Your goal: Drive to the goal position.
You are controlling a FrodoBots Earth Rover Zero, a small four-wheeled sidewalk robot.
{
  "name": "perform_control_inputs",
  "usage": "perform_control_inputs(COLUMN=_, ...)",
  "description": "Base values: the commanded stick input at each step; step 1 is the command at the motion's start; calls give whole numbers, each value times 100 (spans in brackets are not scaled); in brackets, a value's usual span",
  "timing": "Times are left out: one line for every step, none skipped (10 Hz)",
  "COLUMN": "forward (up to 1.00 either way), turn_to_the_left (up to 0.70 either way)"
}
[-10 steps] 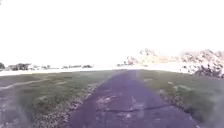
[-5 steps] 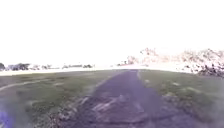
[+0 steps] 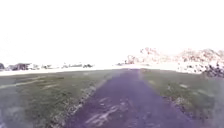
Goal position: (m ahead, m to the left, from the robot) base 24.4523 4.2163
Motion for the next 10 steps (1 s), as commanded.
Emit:
perform_control_inputs(forward=70, turn_to_the_left=0)
perform_control_inputs(forward=70, turn_to_the_left=0)
perform_control_inputs(forward=70, turn_to_the_left=-1)
perform_control_inputs(forward=70, turn_to_the_left=-5)
perform_control_inputs(forward=70, turn_to_the_left=-13)
perform_control_inputs(forward=70, turn_to_the_left=-7)
perform_control_inputs(forward=70, turn_to_the_left=-1)
perform_control_inputs(forward=70, turn_to_the_left=0)
perform_control_inputs(forward=70, turn_to_the_left=0)
perform_control_inputs(forward=70, turn_to_the_left=0)
